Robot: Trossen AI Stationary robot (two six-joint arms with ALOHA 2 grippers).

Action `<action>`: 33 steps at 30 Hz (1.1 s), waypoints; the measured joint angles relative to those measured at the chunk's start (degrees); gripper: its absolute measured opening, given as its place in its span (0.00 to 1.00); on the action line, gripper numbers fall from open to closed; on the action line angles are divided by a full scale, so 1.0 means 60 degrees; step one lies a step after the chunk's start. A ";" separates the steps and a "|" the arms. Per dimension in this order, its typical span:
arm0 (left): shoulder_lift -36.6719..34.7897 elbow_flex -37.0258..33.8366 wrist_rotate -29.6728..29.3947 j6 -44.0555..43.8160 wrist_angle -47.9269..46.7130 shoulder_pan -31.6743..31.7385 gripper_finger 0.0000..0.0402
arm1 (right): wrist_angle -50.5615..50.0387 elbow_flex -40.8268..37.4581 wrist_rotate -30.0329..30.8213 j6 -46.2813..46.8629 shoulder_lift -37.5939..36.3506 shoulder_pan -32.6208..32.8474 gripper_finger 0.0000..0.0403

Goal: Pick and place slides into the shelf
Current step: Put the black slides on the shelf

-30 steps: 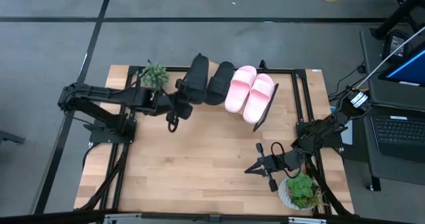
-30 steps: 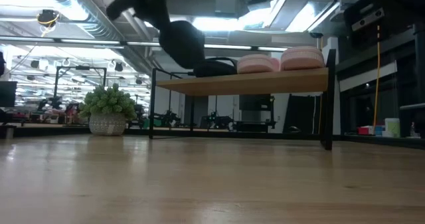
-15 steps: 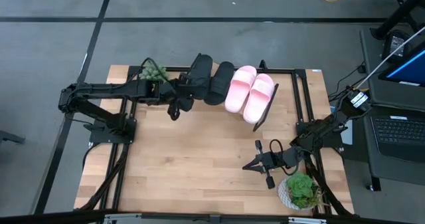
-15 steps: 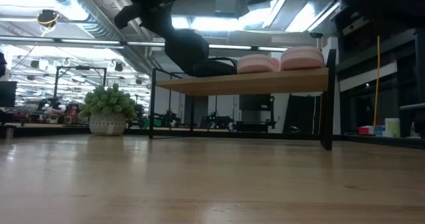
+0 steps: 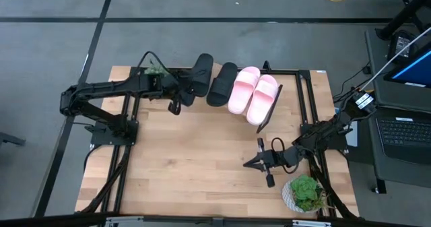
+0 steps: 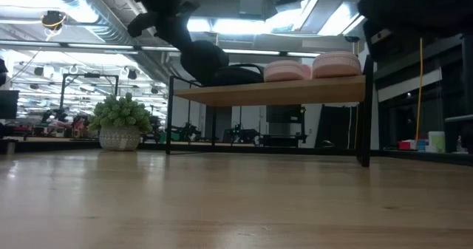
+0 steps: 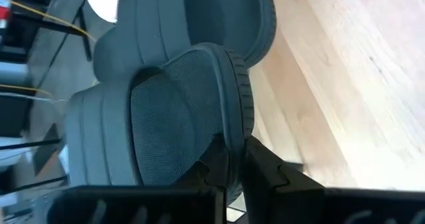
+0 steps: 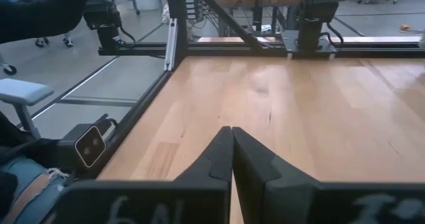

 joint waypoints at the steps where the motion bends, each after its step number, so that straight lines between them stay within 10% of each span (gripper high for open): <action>1: 0.0000 0.0000 0.0155 0.0002 -0.0016 0.0090 0.03 | -0.0001 0.0000 -0.0001 -0.0001 0.0000 -0.0028 0.03; 33: 0.0007 -0.0557 0.1644 0.0403 0.0376 0.0781 0.03 | 0.0156 0.0000 -0.0004 -0.0058 0.0000 -0.0058 0.03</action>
